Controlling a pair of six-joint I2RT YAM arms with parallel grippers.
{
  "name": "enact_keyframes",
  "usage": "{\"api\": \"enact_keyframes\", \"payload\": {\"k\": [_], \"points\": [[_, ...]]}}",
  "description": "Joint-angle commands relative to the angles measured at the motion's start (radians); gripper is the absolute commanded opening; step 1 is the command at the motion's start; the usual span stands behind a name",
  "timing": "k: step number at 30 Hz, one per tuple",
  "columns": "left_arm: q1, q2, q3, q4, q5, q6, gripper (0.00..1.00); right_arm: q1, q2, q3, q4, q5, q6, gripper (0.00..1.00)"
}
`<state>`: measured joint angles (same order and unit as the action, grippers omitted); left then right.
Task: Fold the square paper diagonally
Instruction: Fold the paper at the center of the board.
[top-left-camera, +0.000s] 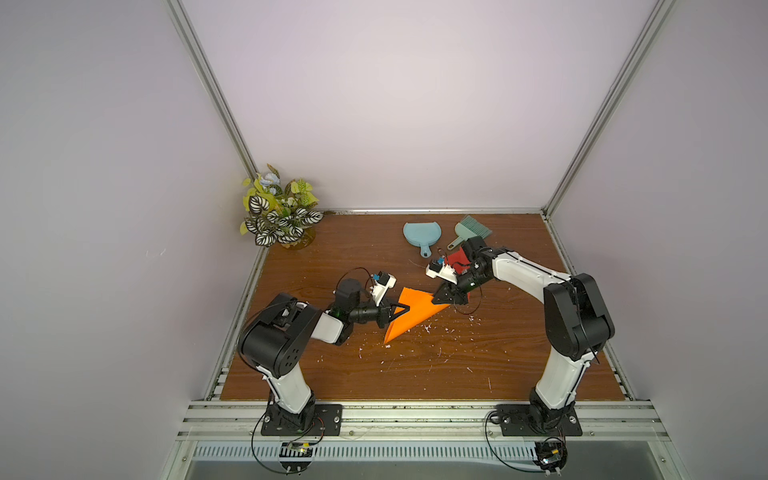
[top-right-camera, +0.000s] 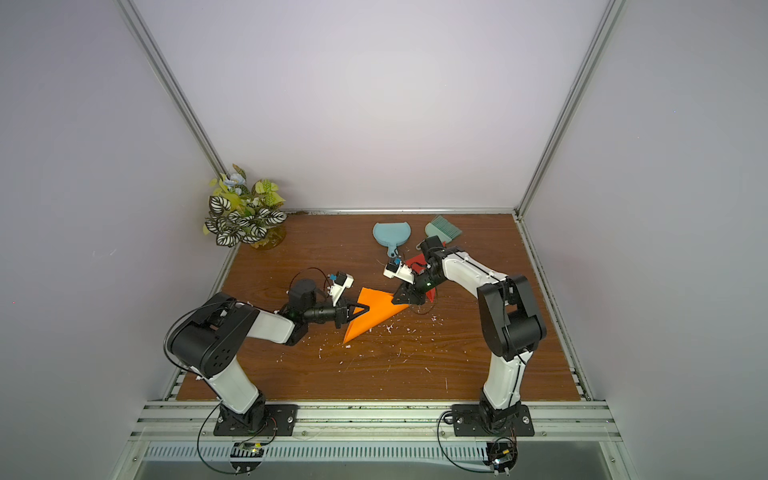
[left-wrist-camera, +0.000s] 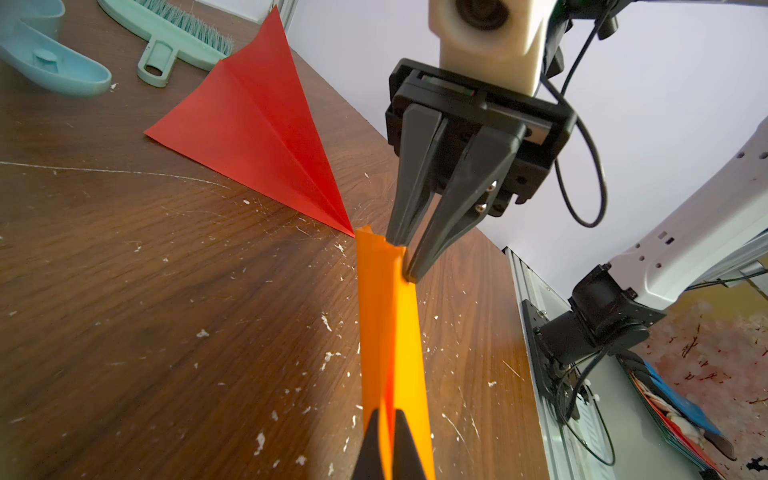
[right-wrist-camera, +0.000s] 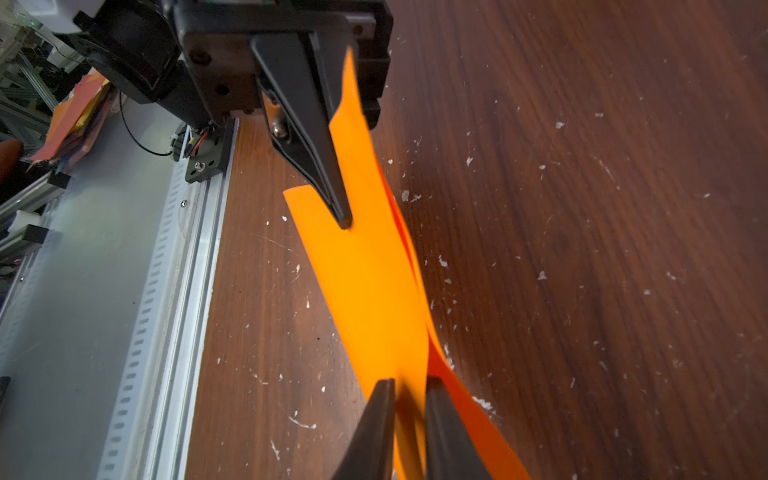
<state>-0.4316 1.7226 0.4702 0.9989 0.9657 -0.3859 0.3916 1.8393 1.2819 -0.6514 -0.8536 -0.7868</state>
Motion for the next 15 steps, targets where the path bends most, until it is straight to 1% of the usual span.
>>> {"api": "enact_keyframes", "payload": {"k": [1,4,7,10,15], "points": [[-0.009,-0.016,-0.005,0.020,0.015,0.009,0.00,0.009,-0.008,0.040,-0.030,-0.044,-0.009,0.14],[-0.009,-0.017,-0.005,0.019,0.015,0.009,0.00,0.013,-0.008,0.046,-0.029,-0.041,-0.009,0.09],[-0.010,-0.017,-0.005,0.020,0.016,0.009,0.00,0.016,-0.007,0.050,-0.033,-0.030,-0.009,0.01],[-0.009,-0.016,-0.005,0.019,0.016,0.009,0.01,0.016,-0.008,0.053,-0.033,-0.024,-0.011,0.00],[-0.010,-0.016,-0.004,0.019,0.016,0.009,0.05,0.016,-0.012,0.055,-0.032,-0.018,-0.011,0.00]]}}
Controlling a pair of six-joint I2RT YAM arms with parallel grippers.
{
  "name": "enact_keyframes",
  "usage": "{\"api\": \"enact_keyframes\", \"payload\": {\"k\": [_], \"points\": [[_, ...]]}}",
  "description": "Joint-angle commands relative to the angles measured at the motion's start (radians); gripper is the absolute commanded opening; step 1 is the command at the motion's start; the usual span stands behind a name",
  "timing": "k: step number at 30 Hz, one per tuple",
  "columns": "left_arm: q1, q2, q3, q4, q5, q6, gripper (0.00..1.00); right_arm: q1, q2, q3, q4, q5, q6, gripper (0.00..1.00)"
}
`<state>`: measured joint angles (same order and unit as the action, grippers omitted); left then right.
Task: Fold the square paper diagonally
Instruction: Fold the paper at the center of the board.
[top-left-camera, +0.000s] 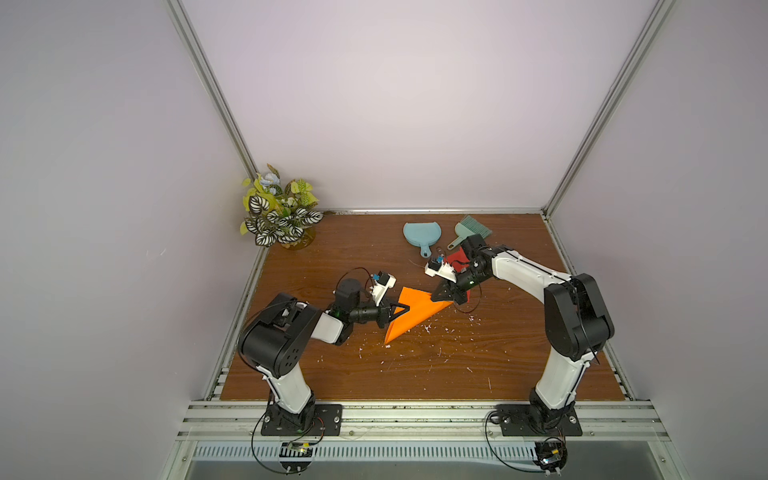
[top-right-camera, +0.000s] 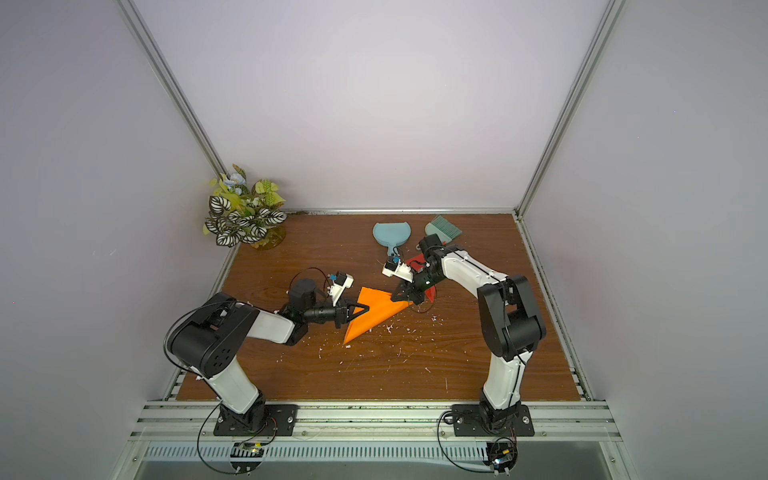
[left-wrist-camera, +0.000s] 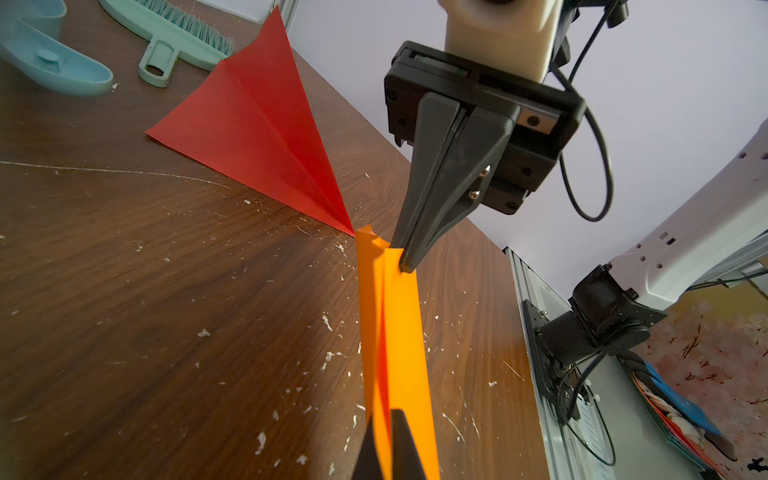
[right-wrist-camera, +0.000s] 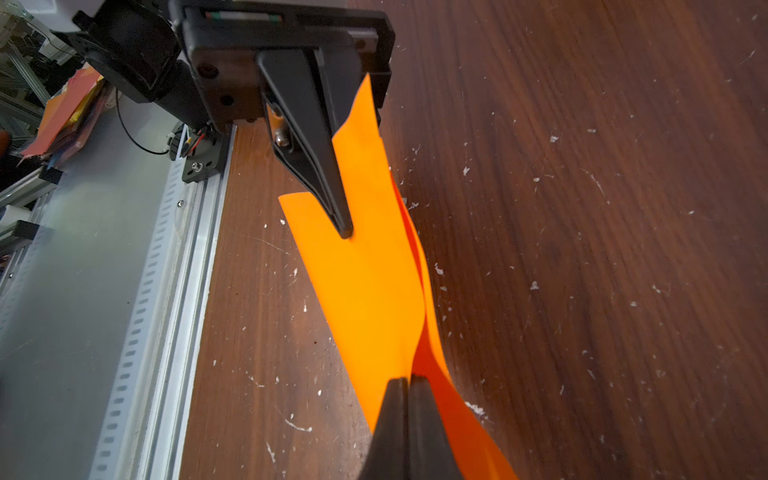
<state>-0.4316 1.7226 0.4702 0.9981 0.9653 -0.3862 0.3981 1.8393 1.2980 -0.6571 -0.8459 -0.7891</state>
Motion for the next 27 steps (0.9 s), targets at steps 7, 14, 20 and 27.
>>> {"api": "enact_keyframes", "payload": {"k": [7,14,20,27], "points": [[-0.010,-0.014,-0.003,0.020,0.015,0.007,0.09,0.011,-0.021,0.041,-0.021,-0.020,-0.006,0.00],[-0.009,-0.012,-0.002,0.020,0.015,0.003,0.09,0.015,-0.020,0.044,-0.021,-0.018,-0.006,0.00],[-0.009,-0.007,0.001,0.019,0.012,0.000,0.10,0.018,-0.021,0.049,-0.019,-0.015,-0.008,0.00],[-0.010,-0.003,0.004,0.018,0.012,-0.002,0.10,0.022,-0.028,0.053,-0.019,-0.014,-0.007,0.00]]}}
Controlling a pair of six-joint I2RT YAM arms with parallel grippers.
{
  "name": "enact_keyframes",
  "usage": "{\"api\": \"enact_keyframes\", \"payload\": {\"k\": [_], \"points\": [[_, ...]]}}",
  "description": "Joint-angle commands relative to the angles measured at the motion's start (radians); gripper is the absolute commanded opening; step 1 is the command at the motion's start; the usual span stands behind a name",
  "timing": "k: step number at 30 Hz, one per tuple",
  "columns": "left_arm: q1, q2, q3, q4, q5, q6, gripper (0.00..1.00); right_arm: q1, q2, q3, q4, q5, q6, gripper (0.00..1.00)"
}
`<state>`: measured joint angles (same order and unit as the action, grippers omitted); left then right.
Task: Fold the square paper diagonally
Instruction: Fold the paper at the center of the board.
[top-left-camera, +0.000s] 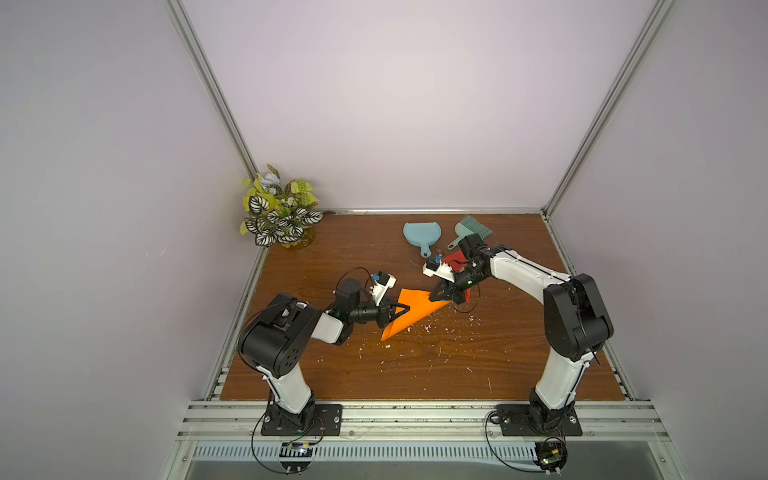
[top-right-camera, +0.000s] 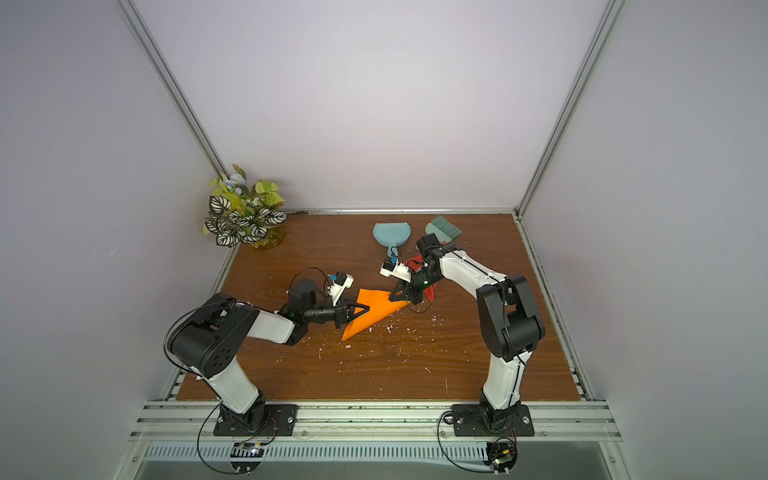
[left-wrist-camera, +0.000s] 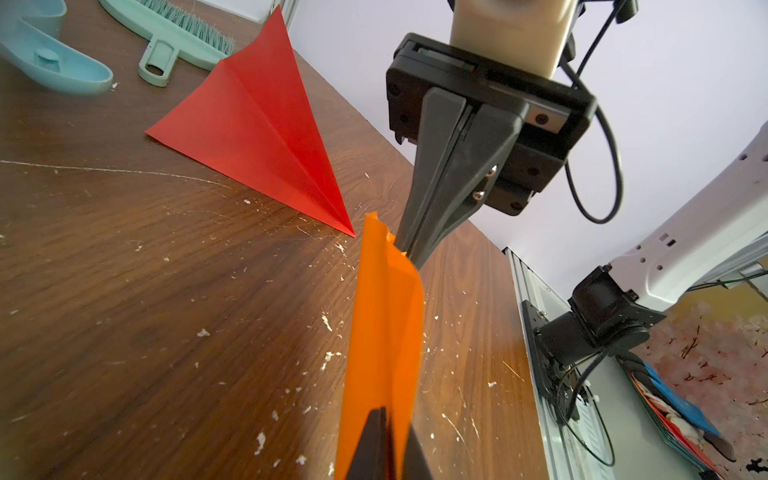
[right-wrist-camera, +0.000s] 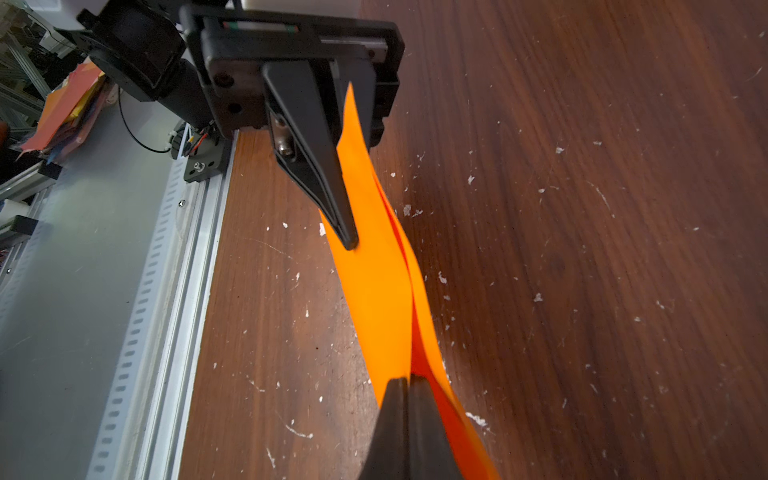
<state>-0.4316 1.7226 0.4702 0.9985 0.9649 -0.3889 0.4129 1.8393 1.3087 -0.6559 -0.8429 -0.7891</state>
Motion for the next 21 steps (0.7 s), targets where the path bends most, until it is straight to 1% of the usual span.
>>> {"api": "enact_keyframes", "payload": {"k": [1,21], "points": [[-0.010,-0.001,0.004,0.017,0.011,-0.001,0.10,0.007,-0.029,0.043,-0.021,-0.015,-0.008,0.00],[-0.011,0.002,0.005,0.017,0.012,-0.003,0.10,0.021,-0.023,0.063,-0.023,-0.003,-0.011,0.00]]}}
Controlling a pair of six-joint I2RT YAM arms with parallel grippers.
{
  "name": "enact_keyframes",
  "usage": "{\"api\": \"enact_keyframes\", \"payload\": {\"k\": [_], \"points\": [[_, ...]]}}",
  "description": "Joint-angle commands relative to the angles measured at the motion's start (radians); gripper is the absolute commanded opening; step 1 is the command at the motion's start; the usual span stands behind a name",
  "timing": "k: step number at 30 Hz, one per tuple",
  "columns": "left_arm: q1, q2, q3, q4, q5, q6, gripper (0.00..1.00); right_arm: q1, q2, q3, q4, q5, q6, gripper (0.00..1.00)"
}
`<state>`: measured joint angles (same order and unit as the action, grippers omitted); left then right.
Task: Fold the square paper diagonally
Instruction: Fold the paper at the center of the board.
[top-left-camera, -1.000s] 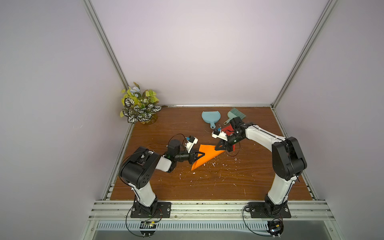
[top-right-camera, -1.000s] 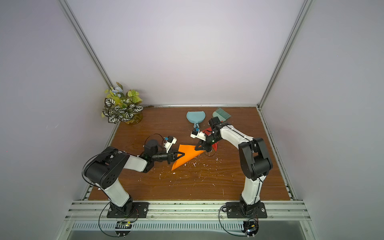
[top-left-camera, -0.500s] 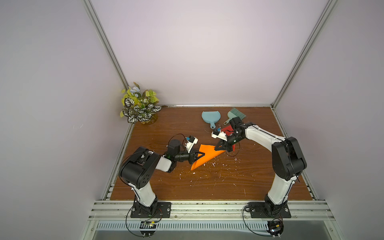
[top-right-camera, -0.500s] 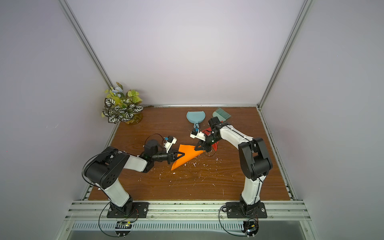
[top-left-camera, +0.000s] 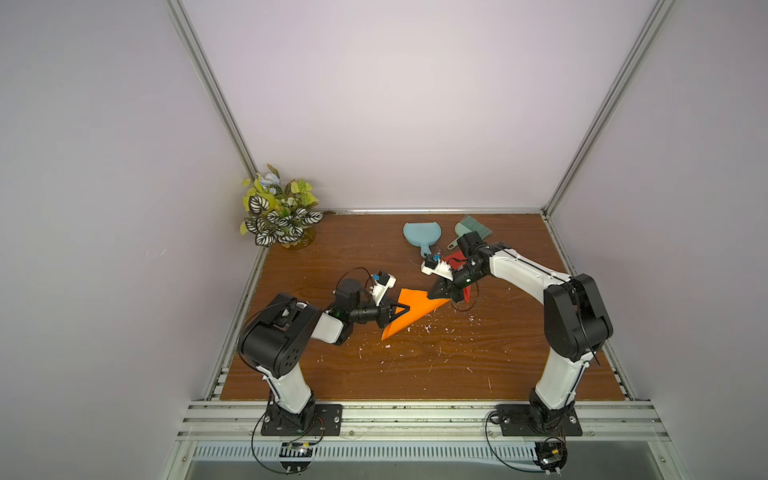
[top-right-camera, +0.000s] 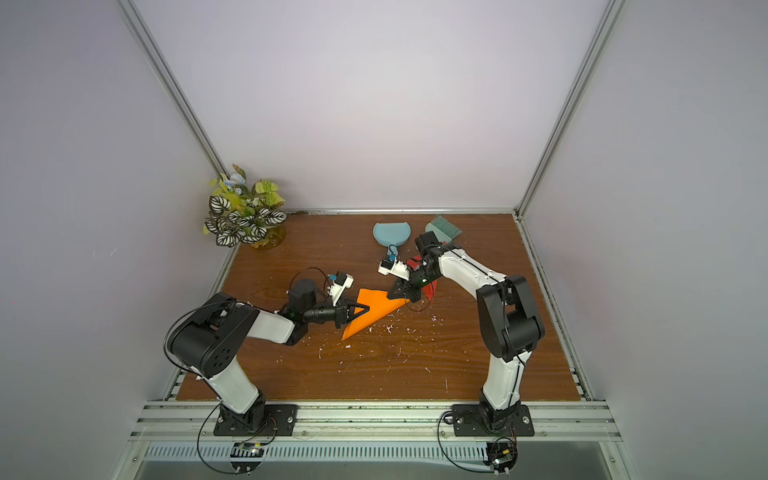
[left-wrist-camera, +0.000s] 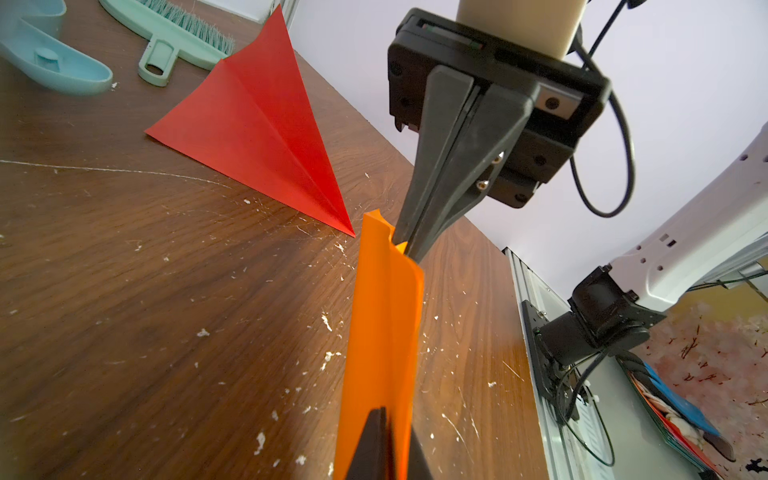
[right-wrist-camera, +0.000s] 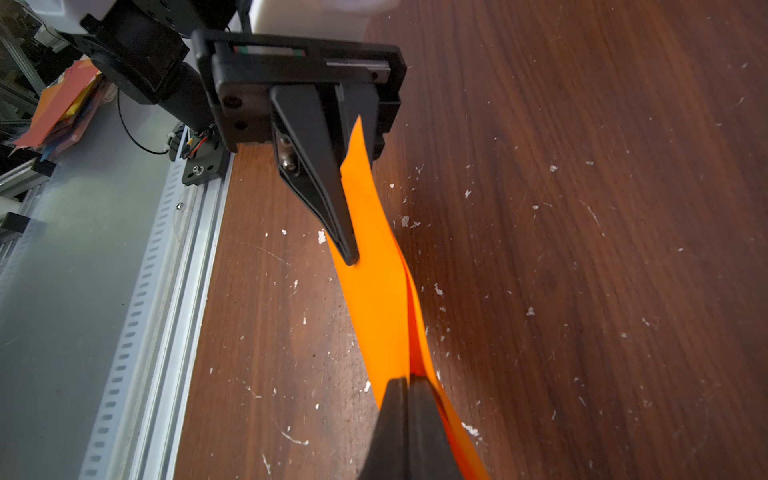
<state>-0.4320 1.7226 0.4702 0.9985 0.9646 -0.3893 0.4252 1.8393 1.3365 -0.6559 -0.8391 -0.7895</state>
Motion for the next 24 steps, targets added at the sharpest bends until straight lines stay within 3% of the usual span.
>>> {"api": "enact_keyframes", "payload": {"k": [1,24], "points": [[-0.009,0.002,0.007,0.015,0.011,-0.002,0.10,0.009,-0.023,0.035,-0.024,-0.006,-0.011,0.00],[-0.009,0.003,0.008,0.012,0.011,-0.005,0.09,0.015,-0.017,0.041,-0.022,0.001,-0.008,0.00]]}}
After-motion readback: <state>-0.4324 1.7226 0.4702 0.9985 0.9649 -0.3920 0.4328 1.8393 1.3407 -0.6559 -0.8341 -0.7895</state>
